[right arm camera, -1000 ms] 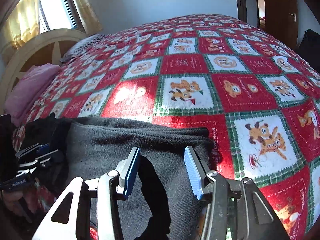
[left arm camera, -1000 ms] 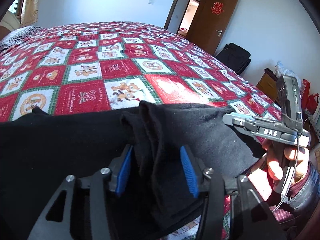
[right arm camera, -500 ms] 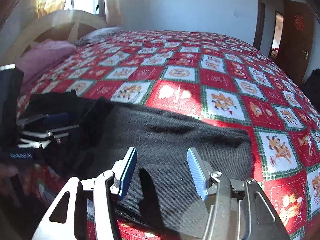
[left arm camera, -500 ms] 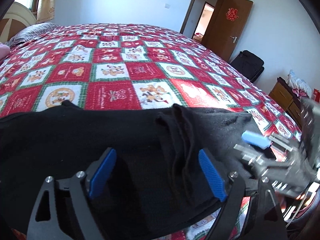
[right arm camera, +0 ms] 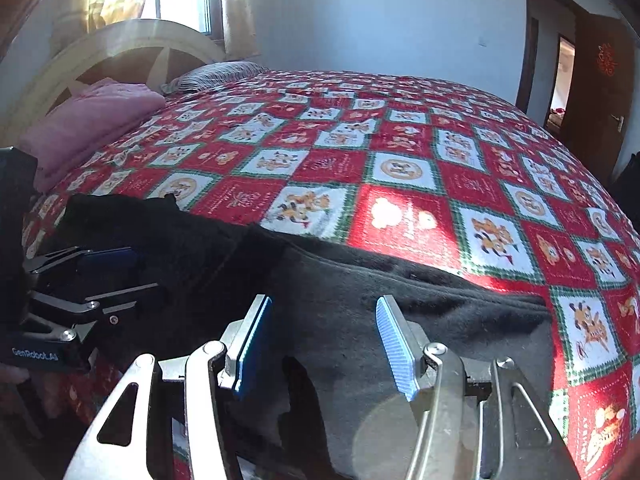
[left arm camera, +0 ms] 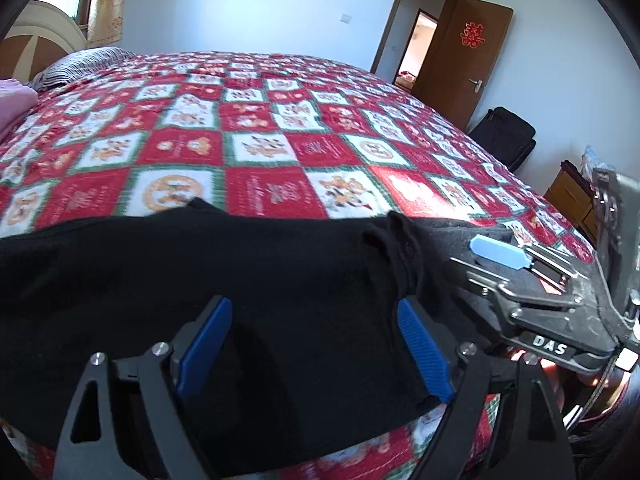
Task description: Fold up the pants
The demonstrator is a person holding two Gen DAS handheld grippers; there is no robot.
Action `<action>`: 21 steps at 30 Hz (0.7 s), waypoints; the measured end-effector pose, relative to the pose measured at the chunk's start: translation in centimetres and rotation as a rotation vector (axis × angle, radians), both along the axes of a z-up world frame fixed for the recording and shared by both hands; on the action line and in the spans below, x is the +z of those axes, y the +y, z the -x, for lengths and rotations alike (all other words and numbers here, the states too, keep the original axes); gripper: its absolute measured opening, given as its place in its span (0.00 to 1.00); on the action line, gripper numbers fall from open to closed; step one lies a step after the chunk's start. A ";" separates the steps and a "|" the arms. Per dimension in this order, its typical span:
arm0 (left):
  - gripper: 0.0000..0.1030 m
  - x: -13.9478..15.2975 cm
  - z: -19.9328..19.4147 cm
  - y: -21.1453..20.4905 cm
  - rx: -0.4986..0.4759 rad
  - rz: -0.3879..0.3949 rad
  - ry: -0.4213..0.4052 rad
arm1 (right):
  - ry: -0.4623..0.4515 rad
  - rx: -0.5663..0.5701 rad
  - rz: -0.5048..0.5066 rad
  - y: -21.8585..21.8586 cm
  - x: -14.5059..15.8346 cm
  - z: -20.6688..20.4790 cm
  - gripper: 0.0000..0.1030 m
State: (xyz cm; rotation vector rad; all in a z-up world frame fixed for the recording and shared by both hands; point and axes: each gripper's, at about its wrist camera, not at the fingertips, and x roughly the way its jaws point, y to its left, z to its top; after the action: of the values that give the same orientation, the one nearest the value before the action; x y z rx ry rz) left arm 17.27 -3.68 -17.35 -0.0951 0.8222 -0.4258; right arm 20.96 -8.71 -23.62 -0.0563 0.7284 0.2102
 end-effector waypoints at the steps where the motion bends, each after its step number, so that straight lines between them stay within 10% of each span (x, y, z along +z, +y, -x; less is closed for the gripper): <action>1: 0.86 0.3 0.2 1.0 0.016 -0.010 -0.012 | -0.009 0.018 -0.006 0.6 0.1 -0.2 0.55; 17: 0.92 -0.6 2.8 20.7 0.436 -0.063 -0.007 | -0.005 0.210 0.127 3.9 -1.4 6.0 0.54; 21: 0.92 -1.6 2.7 21.1 0.445 -0.049 0.017 | 0.016 0.196 0.124 4.1 -2.3 5.0 0.30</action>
State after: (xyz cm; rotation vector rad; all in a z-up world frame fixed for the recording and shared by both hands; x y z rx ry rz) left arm 14.54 17.44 -18.97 -0.2311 0.8005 0.0146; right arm 15.92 -4.64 -25.90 -0.2449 0.7514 0.3531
